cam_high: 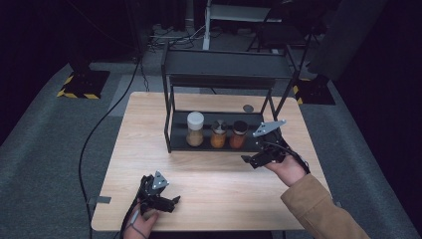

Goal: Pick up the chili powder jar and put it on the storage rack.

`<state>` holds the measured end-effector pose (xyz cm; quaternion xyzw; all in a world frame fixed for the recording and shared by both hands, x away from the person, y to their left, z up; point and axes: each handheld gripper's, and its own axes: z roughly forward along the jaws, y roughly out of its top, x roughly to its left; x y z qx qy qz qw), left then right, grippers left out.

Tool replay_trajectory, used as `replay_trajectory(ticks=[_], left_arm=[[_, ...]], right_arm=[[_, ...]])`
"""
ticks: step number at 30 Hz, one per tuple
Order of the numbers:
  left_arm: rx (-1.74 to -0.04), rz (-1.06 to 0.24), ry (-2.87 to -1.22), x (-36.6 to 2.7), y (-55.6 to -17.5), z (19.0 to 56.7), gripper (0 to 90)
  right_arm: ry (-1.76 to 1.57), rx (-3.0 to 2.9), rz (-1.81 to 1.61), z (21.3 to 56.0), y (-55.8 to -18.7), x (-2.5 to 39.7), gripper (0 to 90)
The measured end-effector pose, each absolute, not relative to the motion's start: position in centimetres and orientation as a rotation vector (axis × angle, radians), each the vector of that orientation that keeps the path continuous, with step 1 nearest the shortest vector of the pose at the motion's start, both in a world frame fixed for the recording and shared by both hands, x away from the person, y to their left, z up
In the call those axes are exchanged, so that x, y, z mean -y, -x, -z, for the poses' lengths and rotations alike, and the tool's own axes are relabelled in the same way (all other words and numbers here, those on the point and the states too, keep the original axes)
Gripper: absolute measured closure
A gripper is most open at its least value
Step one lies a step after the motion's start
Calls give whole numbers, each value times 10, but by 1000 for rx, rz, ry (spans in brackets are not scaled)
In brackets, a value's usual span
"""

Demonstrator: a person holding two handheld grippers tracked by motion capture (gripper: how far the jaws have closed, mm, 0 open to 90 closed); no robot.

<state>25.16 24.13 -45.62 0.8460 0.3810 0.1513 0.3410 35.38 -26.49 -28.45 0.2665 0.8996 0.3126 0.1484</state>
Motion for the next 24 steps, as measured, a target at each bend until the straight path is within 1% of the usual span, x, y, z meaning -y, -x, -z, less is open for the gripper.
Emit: replay_trajectory(ticks=[7, 18, 24], left_arm=[[-990, -394, -2200, -241, -251, 456, 1], [-990, -395, -2200, -241, -251, 456, 1], [-990, -395, -2200, -241, -251, 456, 1]], right_arm=[[-764, -2566, -943, 300, -345, 276, 32], [-777, -2529, -1007, 344, -332, 293, 29], [-772, -2535, -1011, 358, -329, 295, 27]])
